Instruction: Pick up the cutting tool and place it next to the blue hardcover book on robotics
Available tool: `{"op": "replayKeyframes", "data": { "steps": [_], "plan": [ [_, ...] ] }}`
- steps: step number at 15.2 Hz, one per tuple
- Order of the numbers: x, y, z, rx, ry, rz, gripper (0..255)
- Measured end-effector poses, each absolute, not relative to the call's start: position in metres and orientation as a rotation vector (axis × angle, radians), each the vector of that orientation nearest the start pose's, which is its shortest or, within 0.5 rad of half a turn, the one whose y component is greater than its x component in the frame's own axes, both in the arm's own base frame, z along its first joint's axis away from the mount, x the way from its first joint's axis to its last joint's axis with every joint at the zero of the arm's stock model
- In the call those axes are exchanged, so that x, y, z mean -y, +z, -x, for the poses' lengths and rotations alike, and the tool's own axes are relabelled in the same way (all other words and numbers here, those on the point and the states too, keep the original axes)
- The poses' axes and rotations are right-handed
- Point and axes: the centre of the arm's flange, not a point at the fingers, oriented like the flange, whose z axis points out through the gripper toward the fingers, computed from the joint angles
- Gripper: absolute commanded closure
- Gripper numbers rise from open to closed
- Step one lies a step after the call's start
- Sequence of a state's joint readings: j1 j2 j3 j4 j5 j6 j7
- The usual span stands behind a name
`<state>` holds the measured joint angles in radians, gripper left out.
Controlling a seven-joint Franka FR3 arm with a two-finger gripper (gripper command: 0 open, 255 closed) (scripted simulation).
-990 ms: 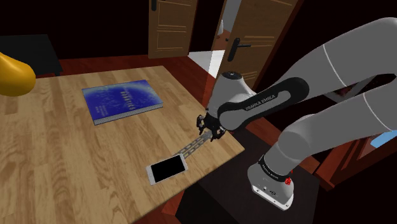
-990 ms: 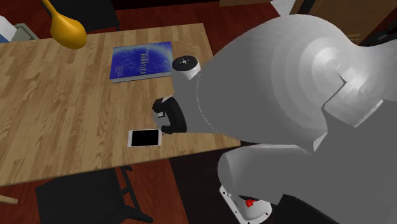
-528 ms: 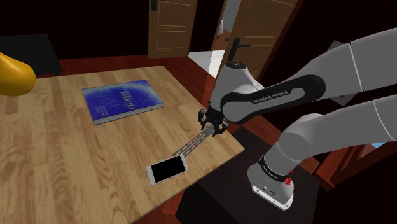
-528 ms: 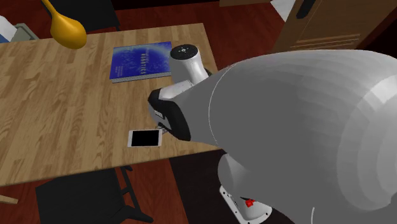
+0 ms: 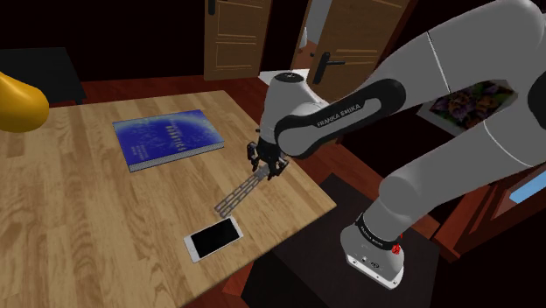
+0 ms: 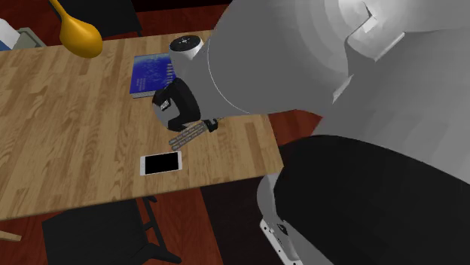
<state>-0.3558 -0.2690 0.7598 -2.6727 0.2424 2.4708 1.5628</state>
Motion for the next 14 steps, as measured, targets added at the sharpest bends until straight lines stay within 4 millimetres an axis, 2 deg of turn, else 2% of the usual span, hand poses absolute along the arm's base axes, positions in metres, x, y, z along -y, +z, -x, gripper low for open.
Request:
{"op": "replayKeyframes", "data": {
  "steps": [9, 14],
  "plan": [
    [-0.211, 0.301, -0.489, -1.985, -0.049, 2.438, 255],
    [-0.244, 0.296, -0.539, -1.985, -0.051, 2.438, 255]
  ]
}}
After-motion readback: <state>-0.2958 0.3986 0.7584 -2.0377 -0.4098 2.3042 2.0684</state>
